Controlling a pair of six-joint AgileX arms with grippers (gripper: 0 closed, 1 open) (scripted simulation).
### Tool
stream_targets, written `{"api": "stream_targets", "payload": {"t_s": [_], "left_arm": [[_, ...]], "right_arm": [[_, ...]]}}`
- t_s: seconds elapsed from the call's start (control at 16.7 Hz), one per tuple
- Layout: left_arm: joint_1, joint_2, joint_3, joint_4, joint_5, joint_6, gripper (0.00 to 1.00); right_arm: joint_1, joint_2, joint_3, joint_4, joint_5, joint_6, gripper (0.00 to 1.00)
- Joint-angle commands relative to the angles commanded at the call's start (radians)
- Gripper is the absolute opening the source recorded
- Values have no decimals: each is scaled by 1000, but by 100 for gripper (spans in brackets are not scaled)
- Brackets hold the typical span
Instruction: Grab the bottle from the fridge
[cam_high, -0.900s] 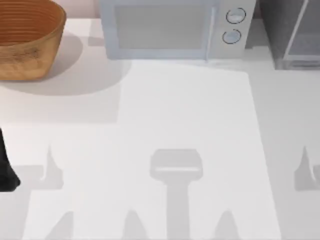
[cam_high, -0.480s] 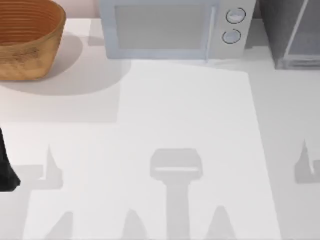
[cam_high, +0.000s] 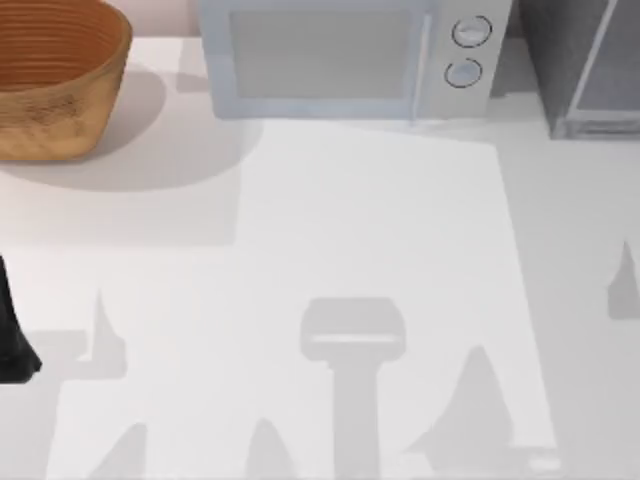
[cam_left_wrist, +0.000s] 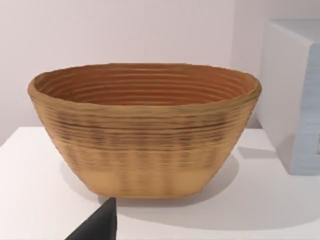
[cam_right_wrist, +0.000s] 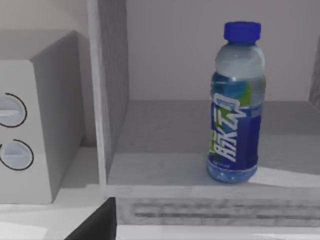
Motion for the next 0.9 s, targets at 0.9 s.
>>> {"api": "stream_targets", "payload": {"t_s": [0.9], "left_arm": [[0,0,0,0,0,0,100]], "right_arm": [[-272,905,94,814,-255,8,100]]}}
